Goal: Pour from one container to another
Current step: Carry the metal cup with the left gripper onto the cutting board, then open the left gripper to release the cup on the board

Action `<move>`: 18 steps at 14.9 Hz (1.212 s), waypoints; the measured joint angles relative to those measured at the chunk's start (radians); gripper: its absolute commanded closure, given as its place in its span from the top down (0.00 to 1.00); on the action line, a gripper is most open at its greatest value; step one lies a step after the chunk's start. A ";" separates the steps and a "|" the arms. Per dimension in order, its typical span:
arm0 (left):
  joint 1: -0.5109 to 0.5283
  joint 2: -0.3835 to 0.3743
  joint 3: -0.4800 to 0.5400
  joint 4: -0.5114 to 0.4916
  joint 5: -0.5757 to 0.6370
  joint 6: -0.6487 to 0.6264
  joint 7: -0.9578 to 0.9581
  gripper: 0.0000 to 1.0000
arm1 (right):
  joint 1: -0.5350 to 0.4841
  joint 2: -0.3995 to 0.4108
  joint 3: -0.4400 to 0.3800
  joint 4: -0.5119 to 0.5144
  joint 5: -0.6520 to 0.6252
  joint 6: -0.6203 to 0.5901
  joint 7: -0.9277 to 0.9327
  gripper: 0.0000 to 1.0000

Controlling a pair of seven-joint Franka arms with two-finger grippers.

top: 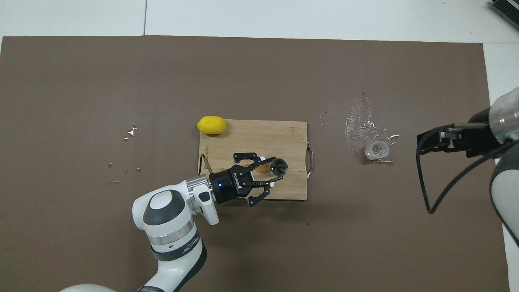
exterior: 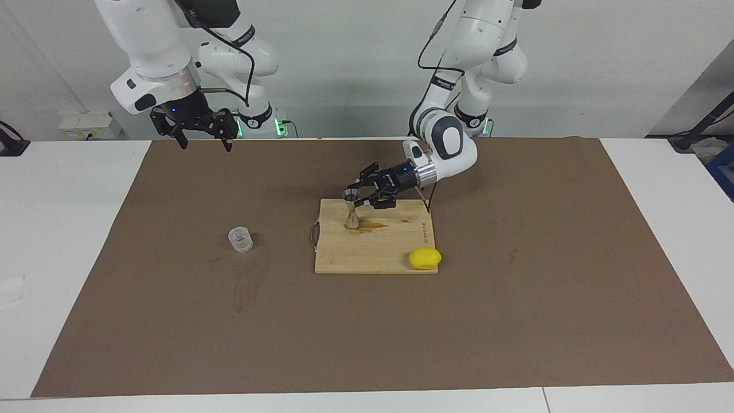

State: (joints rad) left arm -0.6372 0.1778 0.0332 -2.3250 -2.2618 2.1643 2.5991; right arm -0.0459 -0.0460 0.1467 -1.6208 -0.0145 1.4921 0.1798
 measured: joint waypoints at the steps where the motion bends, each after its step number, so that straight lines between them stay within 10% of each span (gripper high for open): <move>1: -0.001 0.003 0.000 0.000 -0.005 0.003 0.012 0.48 | 0.000 0.000 0.000 0.000 0.000 0.000 0.000 1.00; 5: -0.009 0.009 0.001 0.000 -0.017 0.012 0.025 0.75 | 0.000 0.000 0.000 0.000 0.000 0.000 0.000 1.00; 6: -0.010 0.009 0.001 0.000 -0.017 0.016 0.027 0.99 | -0.001 0.000 0.000 0.000 0.000 0.000 0.000 1.00; 18: 0.062 0.010 0.021 -0.001 0.043 0.031 0.028 1.00 | -0.014 0.000 -0.002 0.000 0.000 0.000 0.000 1.00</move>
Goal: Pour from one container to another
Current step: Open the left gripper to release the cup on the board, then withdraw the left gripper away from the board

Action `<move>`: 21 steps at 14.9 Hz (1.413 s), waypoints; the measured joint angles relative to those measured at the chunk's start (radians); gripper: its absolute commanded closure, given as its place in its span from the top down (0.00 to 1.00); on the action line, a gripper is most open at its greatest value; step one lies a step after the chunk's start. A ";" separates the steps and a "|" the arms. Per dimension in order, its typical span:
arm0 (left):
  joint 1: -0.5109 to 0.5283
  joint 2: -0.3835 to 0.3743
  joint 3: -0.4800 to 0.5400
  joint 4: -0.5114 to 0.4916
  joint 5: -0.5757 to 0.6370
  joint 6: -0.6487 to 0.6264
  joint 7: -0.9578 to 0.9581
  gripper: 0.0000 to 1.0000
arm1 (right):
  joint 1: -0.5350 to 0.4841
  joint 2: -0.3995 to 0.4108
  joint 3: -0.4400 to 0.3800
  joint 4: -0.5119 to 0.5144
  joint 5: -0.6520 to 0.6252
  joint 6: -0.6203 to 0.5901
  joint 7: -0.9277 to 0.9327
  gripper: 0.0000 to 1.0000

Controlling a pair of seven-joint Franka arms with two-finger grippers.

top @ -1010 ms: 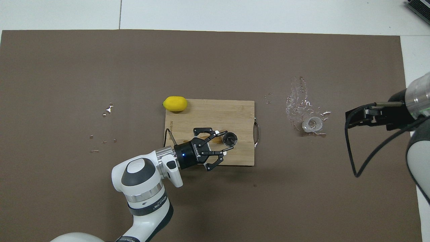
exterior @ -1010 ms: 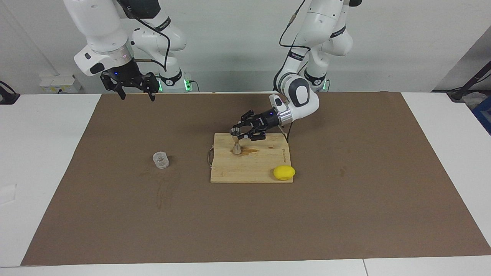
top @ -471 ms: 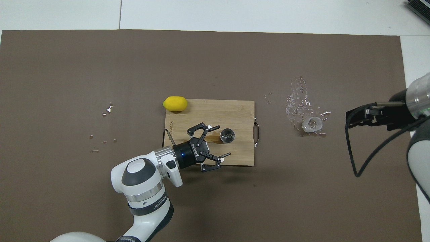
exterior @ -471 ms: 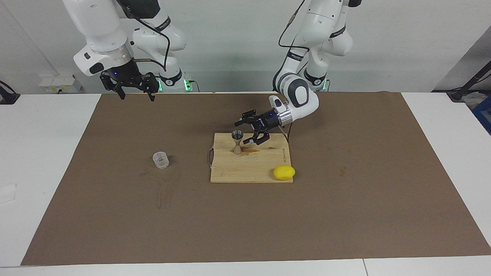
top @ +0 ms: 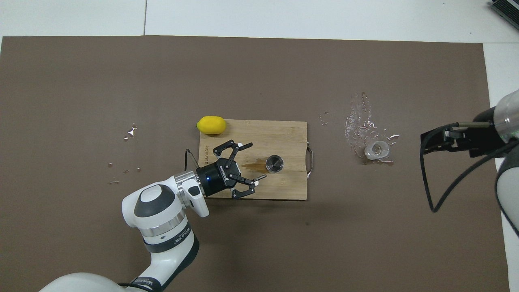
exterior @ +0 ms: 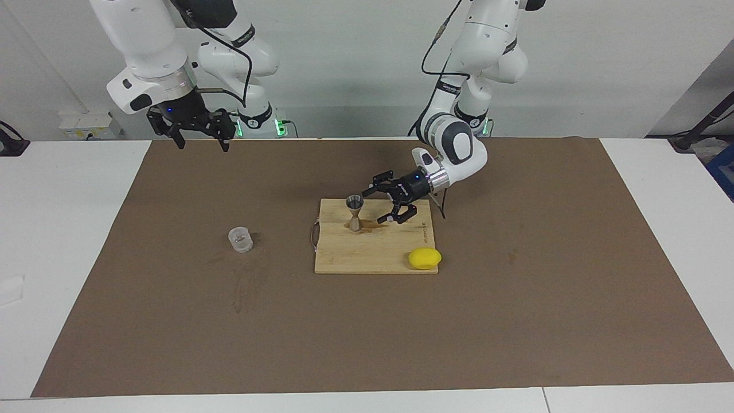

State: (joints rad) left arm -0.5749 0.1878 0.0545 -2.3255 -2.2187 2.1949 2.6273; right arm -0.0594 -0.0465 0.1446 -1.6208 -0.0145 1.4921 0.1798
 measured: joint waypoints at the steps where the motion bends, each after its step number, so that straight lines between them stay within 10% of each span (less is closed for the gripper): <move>1: 0.019 -0.002 0.000 -0.001 0.036 -0.005 0.000 1.00 | 0.000 0.000 -0.001 0.000 0.000 0.000 0.000 1.00; 13: 0.437 -0.076 0.011 -0.035 0.775 -0.268 -0.030 1.00 | 0.000 0.000 -0.002 0.000 0.000 0.000 0.000 1.00; 21: 0.645 -0.064 0.014 0.148 1.300 -0.377 -0.109 1.00 | 0.000 0.000 -0.002 0.000 0.000 0.000 0.000 1.00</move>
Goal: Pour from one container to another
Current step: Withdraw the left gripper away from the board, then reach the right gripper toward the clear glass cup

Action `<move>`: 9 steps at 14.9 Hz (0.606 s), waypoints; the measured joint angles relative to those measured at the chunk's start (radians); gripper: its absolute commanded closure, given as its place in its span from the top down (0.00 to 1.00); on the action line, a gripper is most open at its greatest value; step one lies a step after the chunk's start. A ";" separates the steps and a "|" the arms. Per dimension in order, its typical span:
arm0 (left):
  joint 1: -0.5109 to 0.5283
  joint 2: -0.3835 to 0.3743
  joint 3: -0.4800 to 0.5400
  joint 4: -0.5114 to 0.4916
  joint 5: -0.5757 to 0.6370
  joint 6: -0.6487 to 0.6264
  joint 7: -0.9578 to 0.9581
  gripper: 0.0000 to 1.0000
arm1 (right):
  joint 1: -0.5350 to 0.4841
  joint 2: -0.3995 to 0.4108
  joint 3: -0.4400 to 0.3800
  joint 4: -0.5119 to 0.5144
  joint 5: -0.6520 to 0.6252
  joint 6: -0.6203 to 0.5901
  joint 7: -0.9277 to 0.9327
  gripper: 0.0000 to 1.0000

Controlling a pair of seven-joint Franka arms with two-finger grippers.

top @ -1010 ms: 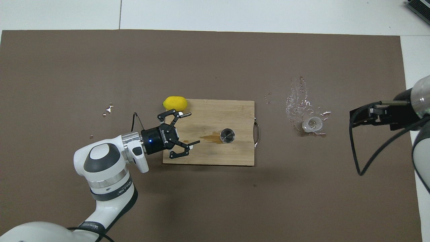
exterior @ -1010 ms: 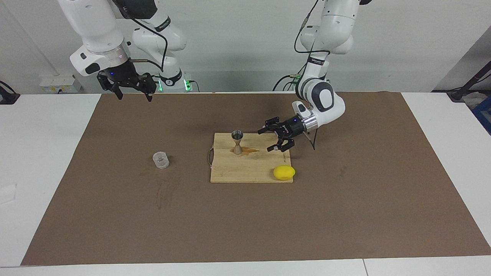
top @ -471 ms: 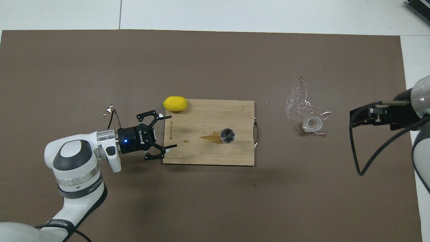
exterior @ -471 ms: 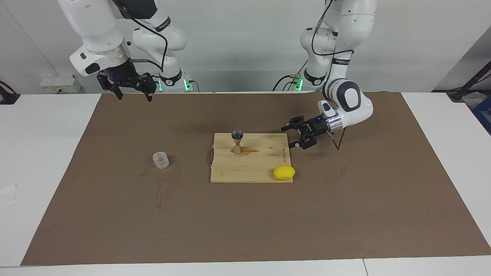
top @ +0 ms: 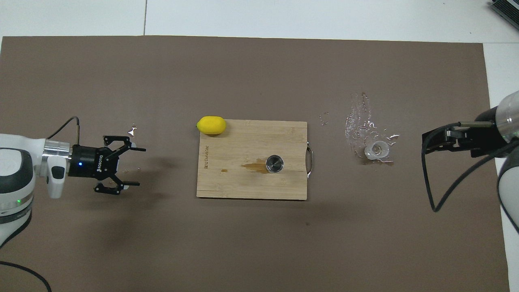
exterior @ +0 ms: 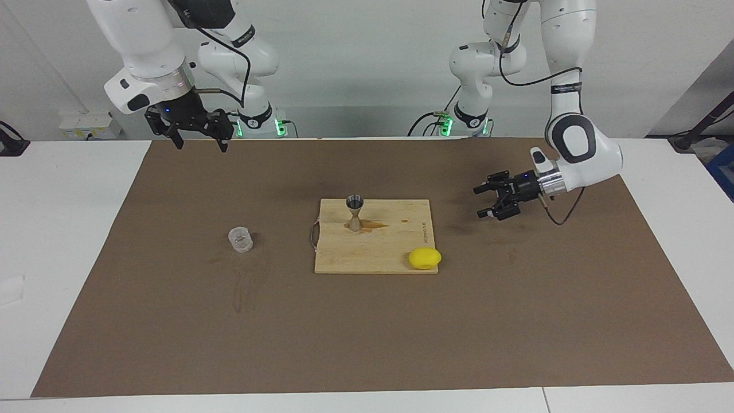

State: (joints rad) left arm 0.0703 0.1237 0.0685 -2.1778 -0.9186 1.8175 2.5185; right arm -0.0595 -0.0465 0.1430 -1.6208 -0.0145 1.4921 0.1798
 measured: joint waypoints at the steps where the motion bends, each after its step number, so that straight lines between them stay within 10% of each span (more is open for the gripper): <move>1: 0.018 0.007 0.001 0.033 0.056 -0.013 -0.023 1.00 | 0.000 0.000 0.000 0.000 0.000 0.000 0.000 1.00; 9: 0.087 0.042 0.002 0.276 0.376 -0.025 -0.214 1.00 | 0.000 0.000 -0.004 0.000 0.000 -0.001 0.000 1.00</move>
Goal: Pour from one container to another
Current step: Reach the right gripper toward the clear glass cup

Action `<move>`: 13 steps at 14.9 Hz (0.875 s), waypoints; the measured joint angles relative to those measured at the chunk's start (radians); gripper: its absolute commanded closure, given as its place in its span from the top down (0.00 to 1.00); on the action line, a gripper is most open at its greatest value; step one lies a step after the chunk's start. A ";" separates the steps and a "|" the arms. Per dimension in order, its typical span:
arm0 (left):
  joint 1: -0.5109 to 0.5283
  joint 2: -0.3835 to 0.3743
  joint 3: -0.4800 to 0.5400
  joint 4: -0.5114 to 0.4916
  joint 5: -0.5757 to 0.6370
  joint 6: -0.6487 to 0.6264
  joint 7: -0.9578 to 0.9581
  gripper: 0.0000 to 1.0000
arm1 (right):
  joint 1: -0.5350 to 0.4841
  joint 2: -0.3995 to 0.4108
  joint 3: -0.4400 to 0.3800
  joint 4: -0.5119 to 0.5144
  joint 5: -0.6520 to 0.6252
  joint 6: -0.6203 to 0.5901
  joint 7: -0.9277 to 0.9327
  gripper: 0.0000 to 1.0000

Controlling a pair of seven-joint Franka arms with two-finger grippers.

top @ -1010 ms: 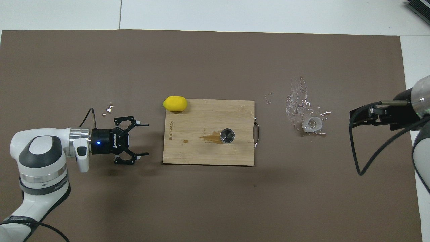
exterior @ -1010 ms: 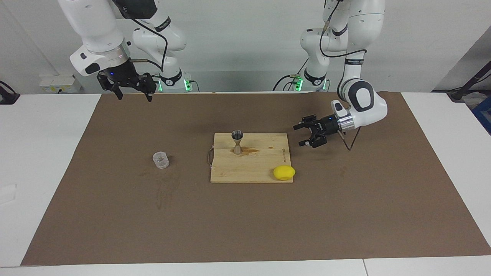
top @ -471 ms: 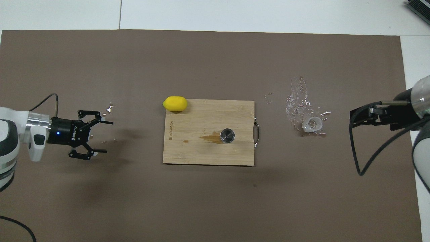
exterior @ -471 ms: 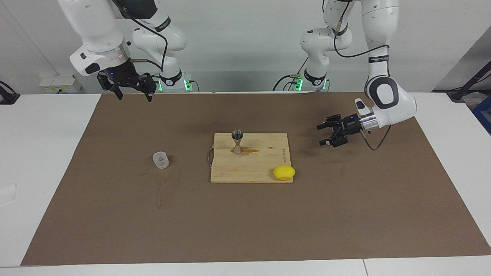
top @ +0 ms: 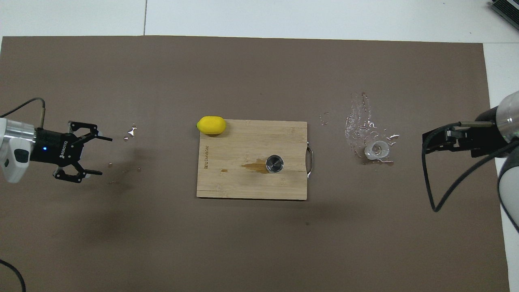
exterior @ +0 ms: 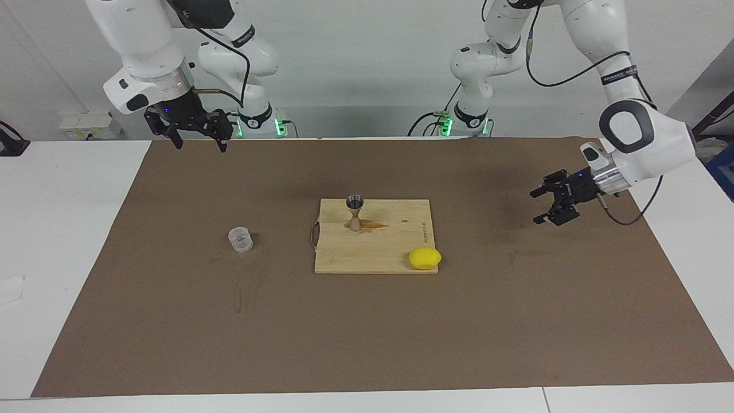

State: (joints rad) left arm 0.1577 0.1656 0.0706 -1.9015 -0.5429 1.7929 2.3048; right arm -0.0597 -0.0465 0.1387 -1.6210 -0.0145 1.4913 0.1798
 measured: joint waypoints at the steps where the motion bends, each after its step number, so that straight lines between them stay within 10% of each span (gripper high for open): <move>1: 0.001 0.000 0.000 0.035 0.035 -0.002 -0.030 1.00 | 0.000 0.000 -0.001 0.000 0.000 0.000 0.000 1.00; 13: -0.006 -0.003 -0.015 0.325 0.309 -0.086 -0.574 1.00 | -0.079 0.010 -0.005 -0.045 0.121 0.078 0.448 0.95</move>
State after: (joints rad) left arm 0.1520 0.1630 0.0560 -1.5762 -0.2340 1.7069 1.7308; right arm -0.1389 -0.0369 0.1334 -1.6656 0.1068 1.5693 0.6277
